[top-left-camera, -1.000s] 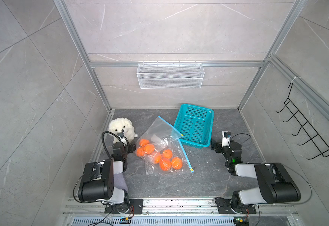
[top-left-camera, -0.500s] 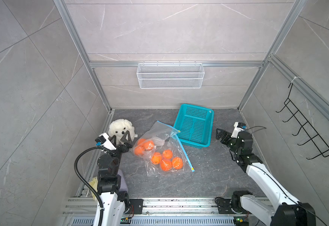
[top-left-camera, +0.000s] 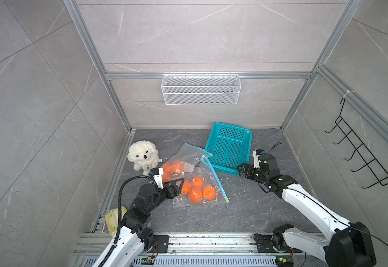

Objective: Open the zip-top bag and take out the orange
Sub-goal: Adjust the zipper food storage bag at the center of the board.

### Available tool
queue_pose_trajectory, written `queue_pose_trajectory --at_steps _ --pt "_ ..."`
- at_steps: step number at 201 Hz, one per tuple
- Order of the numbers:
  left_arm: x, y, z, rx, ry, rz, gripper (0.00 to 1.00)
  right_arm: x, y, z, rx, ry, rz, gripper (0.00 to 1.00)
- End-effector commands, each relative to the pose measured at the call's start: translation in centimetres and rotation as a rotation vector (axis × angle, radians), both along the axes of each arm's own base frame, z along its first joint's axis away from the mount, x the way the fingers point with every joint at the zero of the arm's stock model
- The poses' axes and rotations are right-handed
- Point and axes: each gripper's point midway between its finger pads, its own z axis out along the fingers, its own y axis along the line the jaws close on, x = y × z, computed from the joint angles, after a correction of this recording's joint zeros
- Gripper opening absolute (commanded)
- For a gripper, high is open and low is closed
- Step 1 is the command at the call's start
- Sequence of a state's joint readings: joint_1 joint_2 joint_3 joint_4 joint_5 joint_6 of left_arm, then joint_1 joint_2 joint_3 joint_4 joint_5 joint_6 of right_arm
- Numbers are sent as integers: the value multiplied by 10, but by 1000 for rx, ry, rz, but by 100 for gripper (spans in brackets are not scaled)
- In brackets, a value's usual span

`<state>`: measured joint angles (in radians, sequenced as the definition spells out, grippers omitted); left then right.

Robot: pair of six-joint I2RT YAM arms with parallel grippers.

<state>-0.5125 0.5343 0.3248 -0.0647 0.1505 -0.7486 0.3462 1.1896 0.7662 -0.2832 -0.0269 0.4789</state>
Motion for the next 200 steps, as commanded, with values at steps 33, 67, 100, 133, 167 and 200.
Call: queue_pose_trajectory --at_steps 33,67,100,133,167,200 --pt "10 -29 -53 213 71 32 85 3 -28 -24 -211 120 -88 90" --pt "20 -33 -74 271 115 54 85 -3 -45 -39 -284 184 -123 89" --pt "24 -21 -85 330 126 107 84 -12 -73 -45 -309 240 -205 89" --pt "29 -7 -89 378 138 148 84 -20 -96 -43 -298 253 -267 89" --pt "40 16 -100 351 183 185 83 -24 -118 -48 -308 300 -319 90" --pt "48 31 -105 364 199 212 81 -29 -132 -39 -283 277 -356 91"
